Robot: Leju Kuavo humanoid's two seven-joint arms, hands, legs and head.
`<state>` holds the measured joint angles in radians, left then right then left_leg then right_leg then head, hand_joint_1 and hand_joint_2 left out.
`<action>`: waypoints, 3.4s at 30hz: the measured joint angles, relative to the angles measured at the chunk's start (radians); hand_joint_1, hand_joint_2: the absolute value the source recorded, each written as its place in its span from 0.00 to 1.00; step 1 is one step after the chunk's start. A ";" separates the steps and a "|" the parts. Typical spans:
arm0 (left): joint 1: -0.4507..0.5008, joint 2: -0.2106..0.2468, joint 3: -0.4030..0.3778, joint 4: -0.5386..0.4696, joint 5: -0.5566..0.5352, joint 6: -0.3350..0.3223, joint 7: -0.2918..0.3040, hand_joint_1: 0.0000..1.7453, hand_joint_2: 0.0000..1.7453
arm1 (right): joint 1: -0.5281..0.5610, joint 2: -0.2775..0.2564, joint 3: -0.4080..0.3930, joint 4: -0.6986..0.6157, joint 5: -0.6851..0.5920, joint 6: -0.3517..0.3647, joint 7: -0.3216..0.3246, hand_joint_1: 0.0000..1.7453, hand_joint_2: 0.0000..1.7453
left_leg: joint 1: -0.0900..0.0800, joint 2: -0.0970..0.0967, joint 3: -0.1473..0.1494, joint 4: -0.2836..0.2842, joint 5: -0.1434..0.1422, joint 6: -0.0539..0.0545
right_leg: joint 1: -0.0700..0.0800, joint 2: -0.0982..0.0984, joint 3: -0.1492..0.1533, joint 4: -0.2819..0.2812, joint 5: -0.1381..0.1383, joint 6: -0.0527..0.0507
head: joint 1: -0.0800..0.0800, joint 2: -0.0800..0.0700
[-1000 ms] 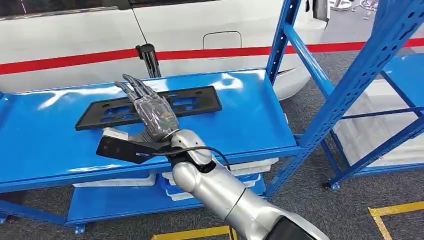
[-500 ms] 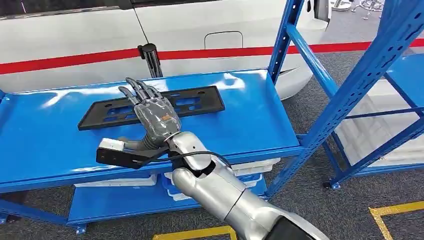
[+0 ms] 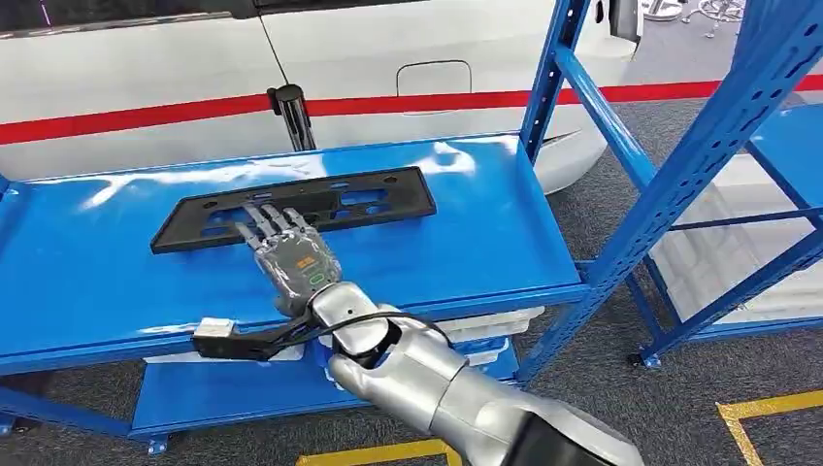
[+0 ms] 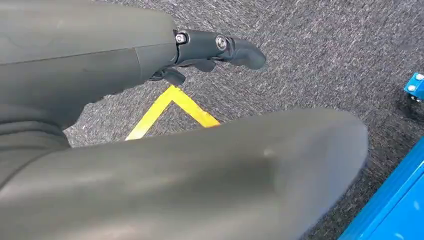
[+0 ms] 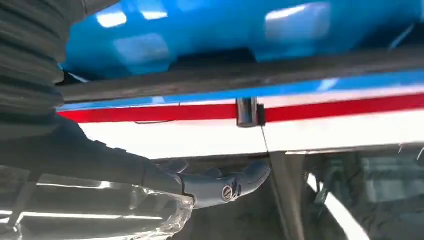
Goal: Take the parts from the cabinet and place them on the table.
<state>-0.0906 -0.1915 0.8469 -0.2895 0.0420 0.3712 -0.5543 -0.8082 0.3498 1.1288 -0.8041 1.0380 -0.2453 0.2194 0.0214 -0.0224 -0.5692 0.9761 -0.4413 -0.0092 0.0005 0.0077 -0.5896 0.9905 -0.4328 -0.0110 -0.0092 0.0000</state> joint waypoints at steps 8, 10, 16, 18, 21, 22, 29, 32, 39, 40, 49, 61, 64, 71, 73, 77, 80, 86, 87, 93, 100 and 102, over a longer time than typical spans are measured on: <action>0.000 -0.007 0.017 0.000 -0.010 0.015 0.005 0.00 0.00 | -0.019 0.000 0.107 0.038 -0.016 0.098 0.044 0.00 1.00 | 0.000 0.000 0.000 0.000 0.000 0.000 | 0.000 0.000 0.000 0.000 0.000 0.000 | 0.000 0.000; 0.001 -0.011 0.026 0.000 -0.011 0.018 0.003 0.00 0.00 | -0.021 0.000 0.138 0.038 -0.025 0.121 0.066 0.00 1.00 | 0.000 0.000 0.000 0.000 0.000 0.000 | 0.000 0.000 0.000 0.000 0.000 0.000 | 0.000 0.000; 0.004 -0.019 0.050 0.000 -0.011 0.027 0.000 0.00 0.00 | -0.046 0.000 0.183 0.037 -0.039 0.122 0.093 0.00 1.00 | 0.000 0.000 0.000 0.000 0.000 0.000 | 0.000 0.000 0.000 0.000 0.000 0.000 | 0.000 0.000; 0.004 -0.021 0.055 0.000 -0.011 0.026 0.000 0.00 0.00 | -0.053 0.000 0.188 0.037 -0.039 0.122 0.095 0.00 1.00 | 0.000 0.000 0.000 0.000 0.000 0.000 | 0.000 0.000 0.000 0.000 0.000 0.000 | 0.000 0.000; 0.004 -0.021 0.062 0.000 -0.011 0.010 0.003 0.00 0.00 | -0.063 0.000 0.192 0.037 -0.040 0.120 0.115 0.00 1.00 | 0.000 0.000 0.000 0.000 0.000 0.000 | 0.000 0.000 0.000 0.000 0.000 0.000 | 0.000 0.000; 0.004 -0.021 0.067 0.000 -0.011 0.003 0.003 0.00 0.00 | -0.069 0.000 0.192 0.038 -0.041 0.120 0.122 0.00 1.00 | 0.000 0.000 0.000 0.000 0.000 0.000 | 0.000 0.000 0.000 0.000 0.000 0.000 | 0.000 0.000; 0.004 -0.021 0.080 -0.001 -0.013 -0.027 -0.003 0.00 0.00 | -0.133 -0.002 0.137 0.103 -0.075 0.019 0.154 0.00 1.00 | 0.000 0.000 0.000 0.000 0.000 0.000 | 0.000 0.000 0.000 0.000 0.000 0.000 | 0.000 0.000; 0.004 -0.021 0.090 -0.001 -0.014 -0.040 -0.003 0.00 0.00 | -0.169 -0.002 0.096 0.129 -0.080 0.009 0.162 0.00 1.00 | 0.000 0.000 0.000 0.001 0.000 0.000 | 0.000 0.000 0.000 0.000 0.000 0.000 | 0.000 0.000; 0.003 -0.021 0.100 -0.001 -0.017 -0.052 -0.010 0.00 0.00 | -0.198 -0.002 0.063 0.178 -0.072 0.047 0.187 0.00 1.00 | 0.000 0.000 0.000 0.001 0.000 0.000 | 0.000 0.000 0.000 0.000 0.000 0.000 | 0.000 0.000; 0.003 -0.021 0.100 -0.001 -0.017 -0.055 -0.011 0.00 0.00 | -0.198 -0.002 0.063 0.189 -0.071 0.052 0.188 0.00 1.00 | 0.000 0.000 0.000 0.001 0.000 0.000 | 0.000 0.000 0.000 0.000 0.000 0.000 | 0.000 0.000; 0.003 -0.021 0.119 -0.001 -0.018 -0.066 -0.015 0.00 0.00 | -0.179 -0.003 0.074 0.264 -0.068 0.086 0.184 0.00 1.00 | 0.000 0.000 0.000 0.001 0.000 0.000 | 0.000 0.000 0.000 0.000 0.000 0.000 | 0.000 0.000; 0.003 -0.017 0.127 -0.002 -0.032 -0.099 -0.028 0.00 0.00 | -0.171 -0.003 0.085 0.351 -0.040 0.015 0.216 0.00 1.00 | 0.000 0.000 0.000 0.001 0.000 0.000 | 0.000 0.000 0.000 0.000 0.000 0.000 | 0.000 0.000; 0.003 -0.017 0.127 -0.003 -0.034 -0.105 -0.029 0.00 0.00 | -0.171 -0.003 0.083 0.378 -0.029 -0.017 0.230 0.00 1.00 | 0.000 0.000 0.000 0.001 0.000 0.000 | 0.000 0.000 0.000 0.000 0.000 0.000 | 0.000 0.000; 0.003 -0.017 0.130 -0.006 -0.050 -0.108 -0.030 0.00 0.00 | -0.174 -0.003 0.052 0.447 0.007 -0.064 0.248 0.00 1.00 | 0.000 0.000 0.000 0.001 0.000 0.000 | 0.000 0.000 0.000 0.000 0.000 0.000 | 0.000 0.000; 0.003 -0.016 0.131 -0.006 -0.051 -0.108 -0.030 0.00 0.00 | -0.174 -0.003 0.048 0.455 0.008 -0.062 0.248 0.18 1.00 | 0.000 0.000 0.000 0.001 0.000 0.000 | 0.000 0.000 0.000 0.000 0.000 0.000 | 0.000 0.000; 0.002 -0.014 0.132 -0.010 -0.051 -0.111 -0.030 0.00 0.00 | -0.180 -0.003 0.029 0.478 0.010 -0.018 0.248 0.86 1.00 | 0.000 0.000 0.001 0.001 0.000 0.000 | 0.000 0.000 0.000 0.000 0.000 0.000 | 0.000 0.000; 0.002 -0.013 0.137 -0.010 -0.051 -0.111 -0.030 0.00 0.00 | -0.179 -0.003 0.021 0.492 0.010 -0.005 0.248 0.96 1.00 | 0.000 0.000 0.001 0.001 0.000 0.000 | 0.000 0.000 0.000 0.000 0.000 0.000 | 0.000 0.000; 0.001 -0.012 0.142 -0.010 -0.052 -0.120 -0.031 0.00 0.00 | -0.180 -0.003 0.011 0.505 0.020 -0.003 0.237 0.98 1.00 | 0.000 0.000 0.001 0.001 0.000 0.000 | 0.000 0.000 0.001 0.000 0.000 0.000 | 0.000 0.000; 0.001 -0.012 0.142 -0.010 -0.052 -0.120 -0.031 0.00 0.00 | -0.184 -0.003 0.011 0.507 0.023 -0.005 0.234 0.97 1.00 | 0.000 0.001 0.001 0.001 0.000 0.000 | 0.000 0.000 0.001 0.000 0.000 0.000 | 0.000 0.000; 0.000 -0.012 0.146 -0.010 -0.054 -0.120 -0.031 0.00 0.00 | -0.197 -0.003 0.011 0.514 0.060 -0.006 0.222 0.97 1.00 | -0.001 0.001 0.004 0.000 0.000 0.000 | 0.000 0.000 0.003 0.000 0.000 0.000 | 0.000 0.000; 0.000 -0.012 0.150 -0.010 -0.055 -0.119 -0.036 0.00 0.00 | -0.187 -0.002 0.011 0.514 0.084 -0.006 0.220 0.99 1.00 | -0.001 0.001 0.004 0.001 0.000 0.000 | 0.000 0.000 0.004 0.000 0.000 0.000 | 0.000 0.000; 0.000 -0.012 0.151 -0.010 -0.059 -0.118 -0.038 0.00 0.00 | -0.177 -0.002 0.008 0.514 0.093 -0.007 0.219 0.99 1.00 | -0.001 0.001 0.003 0.001 0.000 0.000 | 0.000 0.000 0.003 0.000 0.000 0.000 | 0.000 0.000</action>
<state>-0.0908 -0.2037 0.9976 -0.2998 -0.0167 0.2529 -0.5928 -0.9855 0.3475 1.1368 -0.2899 1.1314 -0.2525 0.4387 0.0209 -0.0214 -0.5658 0.9767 -0.4412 -0.0090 0.0001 0.0077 -0.5863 0.9904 -0.4326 -0.0108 -0.0092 0.0000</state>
